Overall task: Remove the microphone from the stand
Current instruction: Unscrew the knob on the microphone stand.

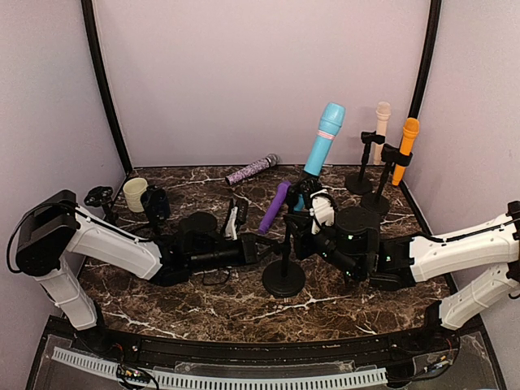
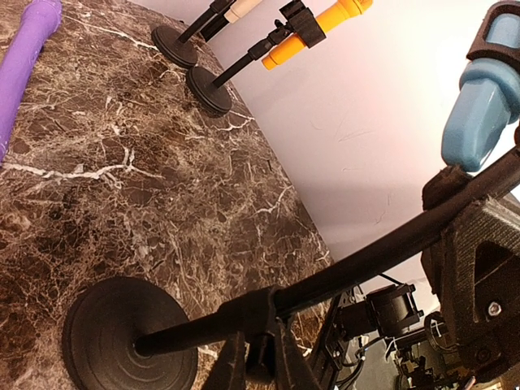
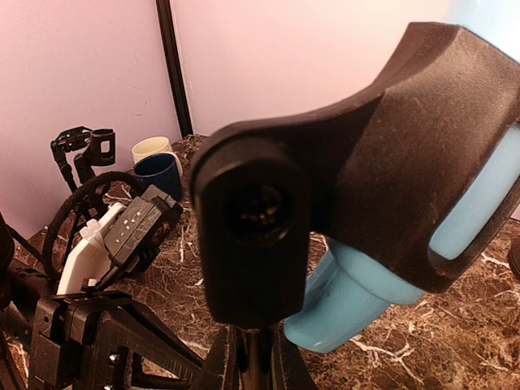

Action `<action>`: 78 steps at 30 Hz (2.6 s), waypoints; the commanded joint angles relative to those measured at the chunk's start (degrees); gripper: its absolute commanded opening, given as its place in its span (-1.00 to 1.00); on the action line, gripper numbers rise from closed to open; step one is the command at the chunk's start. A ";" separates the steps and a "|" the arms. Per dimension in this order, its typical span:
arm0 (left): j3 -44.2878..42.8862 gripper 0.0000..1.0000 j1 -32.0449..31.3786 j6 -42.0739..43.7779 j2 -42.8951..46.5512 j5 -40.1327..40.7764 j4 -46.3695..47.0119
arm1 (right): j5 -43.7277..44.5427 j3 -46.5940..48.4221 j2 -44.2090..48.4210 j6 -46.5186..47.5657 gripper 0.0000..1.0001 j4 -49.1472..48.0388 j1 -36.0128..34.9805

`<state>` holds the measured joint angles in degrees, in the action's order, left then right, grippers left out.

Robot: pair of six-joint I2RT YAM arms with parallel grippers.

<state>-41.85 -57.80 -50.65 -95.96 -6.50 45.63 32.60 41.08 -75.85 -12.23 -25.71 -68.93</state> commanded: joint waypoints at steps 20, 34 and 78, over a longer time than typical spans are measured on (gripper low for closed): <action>-2.09 -0.13 6.95 13.02 8.30 8.05 -18.38 | 1.55 2.16 0.53 -0.87 -1.00 -4.03 -1.47; -4.42 0.13 3.78 11.10 7.07 -4.27 -17.38 | 1.15 3.04 -0.44 -0.65 -1.00 -4.09 -1.42; 2.08 -1.00 1.00 -9.30 -1.51 -3.20 -6.00 | 2.81 1.83 -0.19 2.01 -1.00 -7.22 -2.73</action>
<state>-42.92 -56.53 -55.77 -96.03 -11.44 44.31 34.61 41.89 -76.88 -11.14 -25.74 -70.26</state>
